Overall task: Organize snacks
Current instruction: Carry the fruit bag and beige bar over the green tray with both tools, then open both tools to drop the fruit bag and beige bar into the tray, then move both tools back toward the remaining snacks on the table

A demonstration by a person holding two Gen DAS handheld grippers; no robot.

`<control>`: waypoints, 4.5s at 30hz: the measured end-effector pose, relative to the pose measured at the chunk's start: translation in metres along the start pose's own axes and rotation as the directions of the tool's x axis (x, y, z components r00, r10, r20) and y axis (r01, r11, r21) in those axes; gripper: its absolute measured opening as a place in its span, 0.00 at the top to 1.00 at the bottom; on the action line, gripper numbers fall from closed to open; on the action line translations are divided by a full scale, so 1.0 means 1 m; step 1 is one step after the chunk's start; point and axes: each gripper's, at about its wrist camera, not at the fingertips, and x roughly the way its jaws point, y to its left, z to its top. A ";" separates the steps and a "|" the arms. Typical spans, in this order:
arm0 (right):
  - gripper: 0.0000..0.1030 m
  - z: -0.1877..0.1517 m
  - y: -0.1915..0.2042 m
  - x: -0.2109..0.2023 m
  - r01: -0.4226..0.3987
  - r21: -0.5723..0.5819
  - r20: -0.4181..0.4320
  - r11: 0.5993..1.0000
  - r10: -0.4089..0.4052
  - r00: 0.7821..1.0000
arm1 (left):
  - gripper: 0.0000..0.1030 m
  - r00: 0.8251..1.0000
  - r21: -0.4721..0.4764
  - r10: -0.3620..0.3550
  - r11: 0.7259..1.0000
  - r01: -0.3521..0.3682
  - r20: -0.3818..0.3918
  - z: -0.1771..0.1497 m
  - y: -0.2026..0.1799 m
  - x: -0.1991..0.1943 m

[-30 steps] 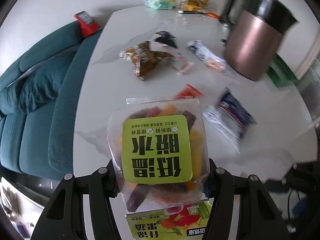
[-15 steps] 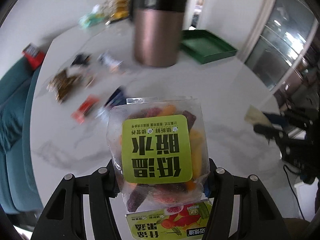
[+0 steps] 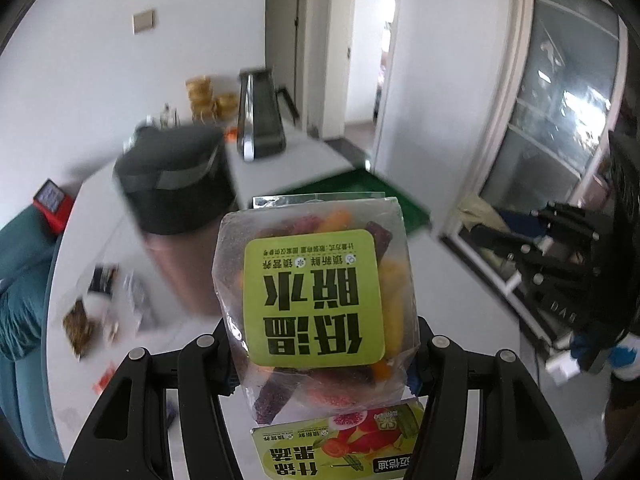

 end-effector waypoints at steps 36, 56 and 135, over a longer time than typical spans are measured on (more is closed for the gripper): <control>0.78 0.021 -0.160 0.330 0.026 0.209 -0.163 0.978 0.008 0.987 | 0.48 0.925 -0.299 0.282 0.887 -0.353 -0.255 0.084 0.020 0.316; 0.73 0.009 -0.154 0.375 0.097 0.151 -0.384 0.984 -0.032 0.923 | 0.47 0.917 -0.328 0.232 0.882 -0.339 -0.325 0.081 0.033 0.343; 0.00 0.005 0.352 0.161 -0.261 -0.036 -0.277 0.965 0.241 0.930 | 0.12 0.920 -0.231 0.312 0.902 -0.365 -0.236 -0.188 0.325 0.032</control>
